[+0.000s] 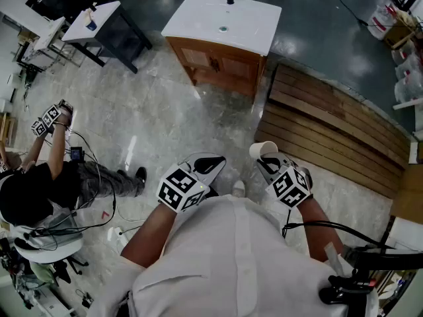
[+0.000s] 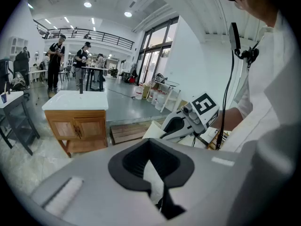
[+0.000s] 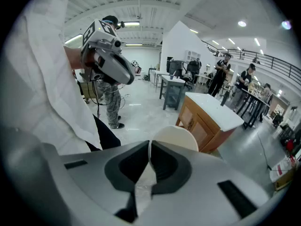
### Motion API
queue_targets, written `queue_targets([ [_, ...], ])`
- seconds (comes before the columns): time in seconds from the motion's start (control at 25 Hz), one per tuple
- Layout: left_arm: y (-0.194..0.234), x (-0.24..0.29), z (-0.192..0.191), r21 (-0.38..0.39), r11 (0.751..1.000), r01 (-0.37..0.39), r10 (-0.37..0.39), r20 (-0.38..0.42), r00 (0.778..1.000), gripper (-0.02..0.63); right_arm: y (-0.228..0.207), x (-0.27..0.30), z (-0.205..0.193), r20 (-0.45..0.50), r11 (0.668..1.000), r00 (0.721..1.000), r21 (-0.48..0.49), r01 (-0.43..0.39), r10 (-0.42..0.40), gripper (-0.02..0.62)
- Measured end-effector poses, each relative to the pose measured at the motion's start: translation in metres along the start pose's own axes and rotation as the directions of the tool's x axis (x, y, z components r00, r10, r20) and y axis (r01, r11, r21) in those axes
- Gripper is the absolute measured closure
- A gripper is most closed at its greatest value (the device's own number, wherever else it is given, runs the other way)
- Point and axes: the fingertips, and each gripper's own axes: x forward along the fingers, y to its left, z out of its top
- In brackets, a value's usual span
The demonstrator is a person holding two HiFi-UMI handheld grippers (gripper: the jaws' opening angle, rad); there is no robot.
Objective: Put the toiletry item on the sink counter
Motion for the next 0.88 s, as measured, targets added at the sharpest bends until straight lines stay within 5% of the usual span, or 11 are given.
queue_targets([
  [0.4, 0.049, 0.001, 0.016, 0.01, 1.0, 0.027, -0.027, 0.007, 1.0, 0.6, -0.03, 0.037, 0.029, -0.026, 0.999, 1.0, -0.03, -0.012, 0.011, 0.581],
  [0.88, 0.227, 0.009, 0.083, 0.03, 0.998, 0.063, -0.065, 0.063, 0.996, 0.6, -0.17, 0.128, 0.113, -0.107, 0.999, 0.994, -0.037, 0.014, -0.018, 0.581],
])
